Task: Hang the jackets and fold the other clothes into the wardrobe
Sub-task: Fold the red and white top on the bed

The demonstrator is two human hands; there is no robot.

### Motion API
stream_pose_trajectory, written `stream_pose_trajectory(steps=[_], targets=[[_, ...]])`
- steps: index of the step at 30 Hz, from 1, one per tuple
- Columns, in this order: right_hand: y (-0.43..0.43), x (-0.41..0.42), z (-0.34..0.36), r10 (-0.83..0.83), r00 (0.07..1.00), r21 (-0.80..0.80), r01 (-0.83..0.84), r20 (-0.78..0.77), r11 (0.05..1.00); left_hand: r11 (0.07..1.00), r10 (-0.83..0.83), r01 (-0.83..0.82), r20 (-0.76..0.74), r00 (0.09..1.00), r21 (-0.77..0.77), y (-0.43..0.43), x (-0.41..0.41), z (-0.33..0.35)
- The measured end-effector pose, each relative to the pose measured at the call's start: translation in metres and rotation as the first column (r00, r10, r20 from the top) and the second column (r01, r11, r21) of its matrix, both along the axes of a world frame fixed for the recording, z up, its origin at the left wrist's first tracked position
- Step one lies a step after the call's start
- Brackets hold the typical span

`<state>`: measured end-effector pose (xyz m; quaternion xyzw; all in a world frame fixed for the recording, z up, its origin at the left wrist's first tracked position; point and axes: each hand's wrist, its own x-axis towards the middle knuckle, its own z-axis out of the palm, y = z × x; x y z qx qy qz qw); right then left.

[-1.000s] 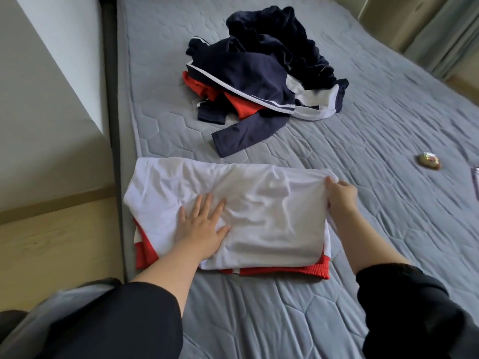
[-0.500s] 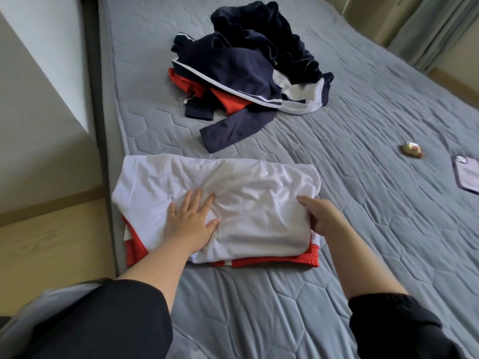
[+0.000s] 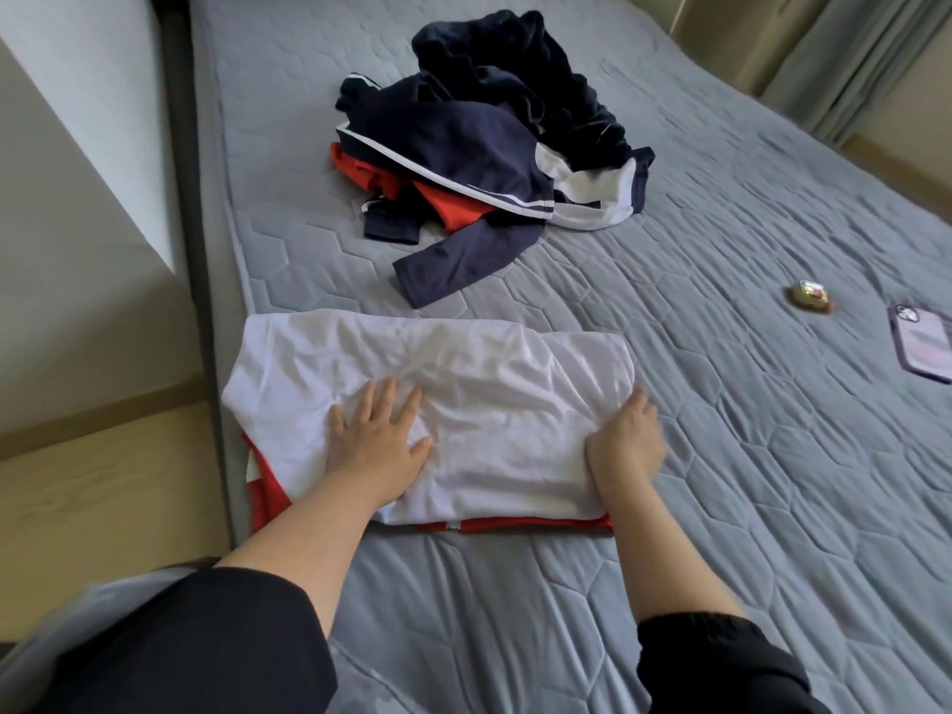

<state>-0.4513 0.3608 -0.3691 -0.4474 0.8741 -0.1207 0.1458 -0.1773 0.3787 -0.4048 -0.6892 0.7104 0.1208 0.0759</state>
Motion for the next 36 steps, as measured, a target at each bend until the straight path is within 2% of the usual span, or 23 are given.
stream_pose_trajectory(steps=[1,3,5,7,10,12,15,18,21,23,25,26,28,29,30,31,32,34,36], targets=[[-0.003,0.003,0.004,0.057,0.992,-0.036,-0.061,-0.113,0.997,1.000,-0.002,0.003,0.008,1.000,-0.007,-0.001,-0.002,0.000],[-0.013,0.016,0.012,0.174,0.964,-0.183,-0.211,-0.201,0.960,1.000,0.000,0.001,0.025,1.000,-0.017,-0.002,-0.004,0.001],[-0.029,0.033,0.018,0.358,0.909,-0.226,-0.403,-0.215,0.887,1.000,0.009,-0.009,0.019,1.000,0.009,-0.001,-0.006,0.000],[-0.048,0.043,0.020,0.452,0.875,-0.219,-0.481,-0.171,0.849,0.999,0.008,-0.009,0.011,1.000,0.031,0.001,-0.005,-0.001],[-0.084,0.028,0.019,0.385,0.920,-0.175,-0.391,-0.067,0.904,0.999,0.006,-0.006,-0.003,1.000,0.040,0.003,-0.005,0.000],[-0.101,0.013,0.014,0.366,0.928,-0.025,-0.369,-0.074,0.929,0.999,0.004,-0.004,-0.002,1.000,0.049,0.002,-0.005,0.001],[-0.116,0.003,0.011,0.407,0.906,0.143,-0.390,-0.114,0.910,0.998,0.005,-0.004,-0.007,1.000,0.066,0.002,-0.006,0.001],[-0.130,-0.006,0.014,0.391,0.920,0.108,-0.387,-0.018,0.916,0.997,0.003,-0.003,-0.011,1.000,0.074,0.001,-0.005,0.000],[-0.139,-0.019,0.019,0.250,0.951,0.066,-0.266,0.182,0.962,0.997,-0.001,0.001,-0.009,1.000,0.079,0.001,-0.006,-0.001],[-0.139,-0.015,0.023,0.164,0.980,0.075,-0.173,0.111,0.982,0.996,-0.002,0.003,-0.006,1.000,0.084,0.001,-0.006,0.000],[-0.134,0.002,0.027,0.164,0.978,-0.014,-0.167,-0.131,0.986,0.996,0.000,0.000,-0.005,1.000,0.087,0.003,-0.006,0.000],[-0.127,0.016,0.027,0.228,0.952,-0.118,-0.255,-0.204,0.960,0.996,0.002,-0.002,-0.003,1.000,0.090,0.003,-0.006,0.000],[-0.104,0.046,0.021,0.465,0.854,-0.318,-0.520,-0.236,0.793,0.996,0.005,-0.005,-0.006,1.000,0.089,0.003,-0.006,-0.001],[-0.091,0.058,0.013,0.605,0.751,-0.318,-0.660,-0.265,0.680,0.997,0.005,-0.004,-0.011,1.000,0.083,0.003,-0.006,-0.001],[-0.077,0.063,0.002,0.709,0.650,-0.243,-0.760,-0.275,0.603,0.997,0.003,-0.001,-0.016,1.000,0.078,0.003,-0.006,-0.002],[-0.069,0.060,-0.009,0.756,0.605,-0.139,-0.795,-0.249,0.590,0.997,-0.001,0.003,-0.019,1.000,0.078,0.002,-0.005,-0.002],[-0.066,0.048,-0.019,0.736,0.657,-0.028,-0.749,-0.164,0.662,0.996,-0.008,0.009,-0.018,1.000,0.084,0.003,-0.004,-0.002],[-0.065,0.022,-0.025,0.537,0.843,0.123,-0.532,-0.011,0.838,0.996,-0.016,0.017,-0.021,1.000,0.088,0.003,-0.003,-0.002],[-0.067,0.015,-0.020,0.410,0.912,0.141,-0.403,-0.021,0.904,0.999,-0.015,0.018,-0.053,0.998,0.047,0.003,-0.002,0.002]])
